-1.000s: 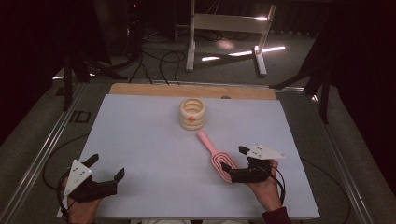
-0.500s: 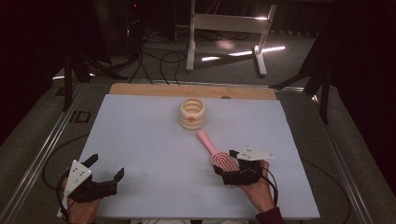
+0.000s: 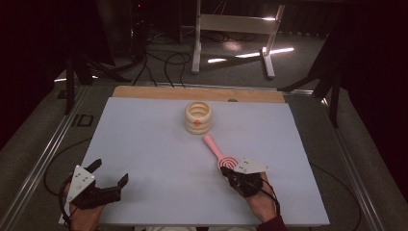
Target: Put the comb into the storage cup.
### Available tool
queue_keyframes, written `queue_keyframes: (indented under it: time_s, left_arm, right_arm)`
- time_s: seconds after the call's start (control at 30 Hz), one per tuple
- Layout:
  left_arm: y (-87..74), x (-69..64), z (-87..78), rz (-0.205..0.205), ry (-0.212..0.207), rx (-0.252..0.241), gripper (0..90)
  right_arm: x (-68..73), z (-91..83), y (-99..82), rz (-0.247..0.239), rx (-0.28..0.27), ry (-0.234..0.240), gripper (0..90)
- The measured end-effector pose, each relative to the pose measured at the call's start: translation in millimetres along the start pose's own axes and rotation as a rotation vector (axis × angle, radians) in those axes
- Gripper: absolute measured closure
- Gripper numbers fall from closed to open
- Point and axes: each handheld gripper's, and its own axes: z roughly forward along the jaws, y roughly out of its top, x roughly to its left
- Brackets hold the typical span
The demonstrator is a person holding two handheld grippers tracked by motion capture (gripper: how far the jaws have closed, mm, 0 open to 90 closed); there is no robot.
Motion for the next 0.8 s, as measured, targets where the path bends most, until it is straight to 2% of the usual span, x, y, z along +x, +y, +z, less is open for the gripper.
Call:
queue_keyframes:
  time_s: [0.17,0.53,0.8]
  left_arm:
    - [-0.1,-0.7,0.2,0.002,0.001,0.001,0.1]
    - [-0.6,-1.0,0.9,0.003,0.001,0.007,0.1]
    - [-0.8,-1.0,0.8,0.001,0.002,0.008,0.1]
  right_arm:
    - [4.9,4.7,-2.5,-0.04,0.035,0.01,90.0]
    - [6.2,11.7,-7.9,-0.036,0.083,0.025,90.0]
    - [4.0,14.5,-11.5,-0.03,0.123,0.017,89.9]
